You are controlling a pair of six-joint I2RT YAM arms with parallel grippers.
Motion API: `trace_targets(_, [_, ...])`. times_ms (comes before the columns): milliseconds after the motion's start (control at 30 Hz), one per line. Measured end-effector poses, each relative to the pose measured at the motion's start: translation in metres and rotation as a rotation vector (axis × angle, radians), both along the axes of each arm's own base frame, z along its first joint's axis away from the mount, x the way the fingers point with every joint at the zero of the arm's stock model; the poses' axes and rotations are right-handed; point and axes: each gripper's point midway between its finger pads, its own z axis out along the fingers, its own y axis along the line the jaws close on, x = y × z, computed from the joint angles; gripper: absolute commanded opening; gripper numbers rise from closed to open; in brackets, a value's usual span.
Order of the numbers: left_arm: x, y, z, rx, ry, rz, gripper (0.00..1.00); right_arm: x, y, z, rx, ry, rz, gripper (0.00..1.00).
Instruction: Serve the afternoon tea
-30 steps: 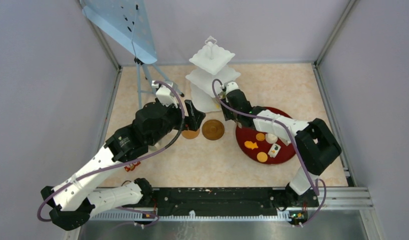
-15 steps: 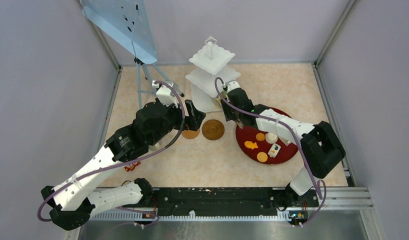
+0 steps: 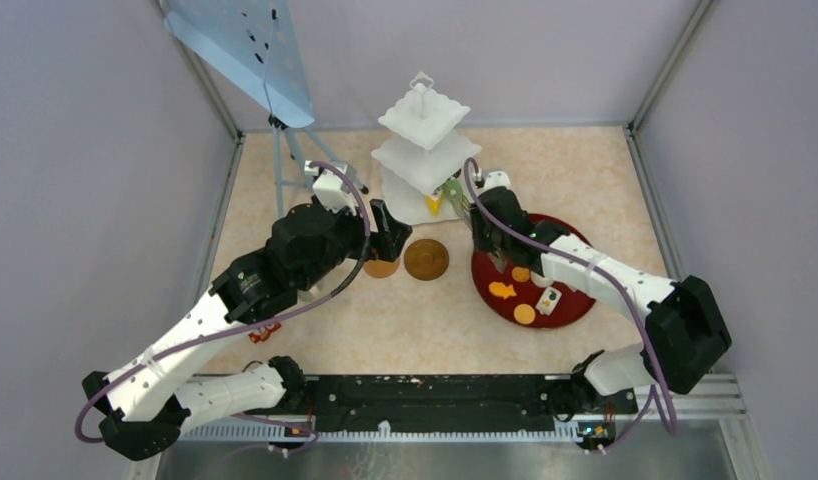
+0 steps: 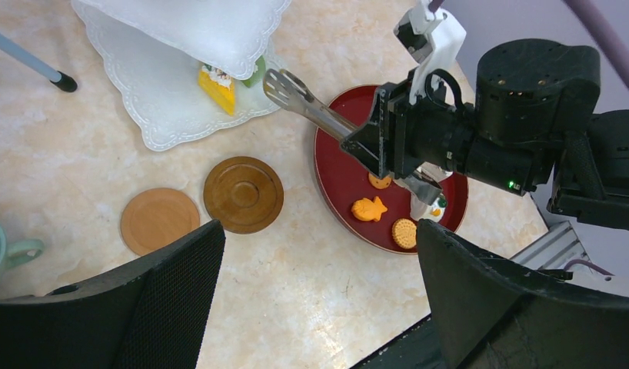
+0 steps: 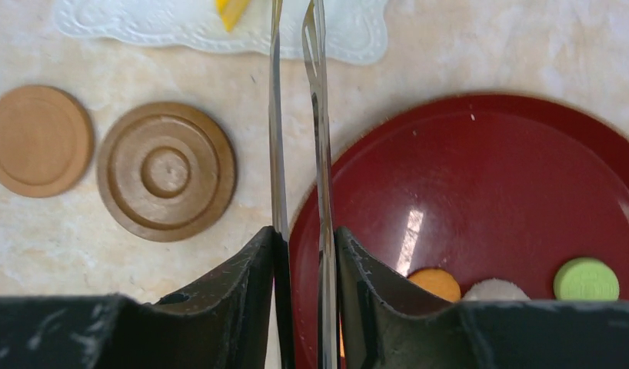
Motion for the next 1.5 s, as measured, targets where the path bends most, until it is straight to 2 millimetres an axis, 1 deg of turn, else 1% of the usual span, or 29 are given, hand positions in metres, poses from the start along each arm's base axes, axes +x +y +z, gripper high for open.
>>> trace_targets(133, [0.0,0.0,0.0,-0.002,0.0,-0.003,0.99,-0.012,-0.021,-0.018,-0.026,0.06,-0.056,0.31])
trace_targets(333, [-0.001,-0.002,0.001,-0.005,-0.001,-0.009,0.99,-0.015,-0.044,-0.027,-0.022,0.095,-0.135,0.3])
trace_targets(467, [-0.002,-0.001,0.002,-0.008,-0.002,-0.01,0.99,-0.016,-0.053,-0.035,-0.017,0.113,-0.162,0.3])
trace_targets(567, [-0.003,0.0,0.004,-0.014,-0.007,-0.011,0.99,-0.014,-0.06,-0.038,-0.016,0.119,-0.18,0.3])
trace_targets(667, [-0.003,0.001,0.005,-0.017,-0.01,-0.011,0.99,-0.007,-0.064,-0.036,-0.005,0.106,-0.197,0.3])
trace_targets(800, [-0.003,0.001,0.005,-0.017,-0.009,-0.011,0.99,0.0,-0.068,-0.04,-0.009,0.104,-0.212,0.29])
trace_targets(900, [-0.003,0.001,0.005,-0.017,-0.009,-0.011,0.99,0.004,-0.069,-0.042,-0.025,0.109,-0.212,0.27])
trace_targets(1067, [-0.004,0.002,0.005,-0.017,-0.01,-0.01,0.99,0.006,-0.065,-0.03,-0.018,0.109,-0.186,0.27])
trace_targets(1200, [-0.004,0.002,0.007,-0.021,-0.013,-0.011,0.99,-0.009,-0.06,-0.022,0.001,0.129,-0.138,0.28])
trace_targets(1267, [-0.004,0.001,0.007,-0.021,-0.013,-0.011,0.99,-0.015,-0.053,-0.018,0.016,0.134,-0.109,0.27])
trace_targets(1400, [-0.004,0.001,0.008,-0.027,-0.016,-0.014,0.99,-0.023,-0.039,-0.02,0.034,0.153,-0.064,0.28])
trace_targets(1500, [-0.004,0.001,0.008,-0.026,-0.016,-0.013,0.99,-0.023,-0.036,-0.023,0.039,0.16,-0.063,0.28])
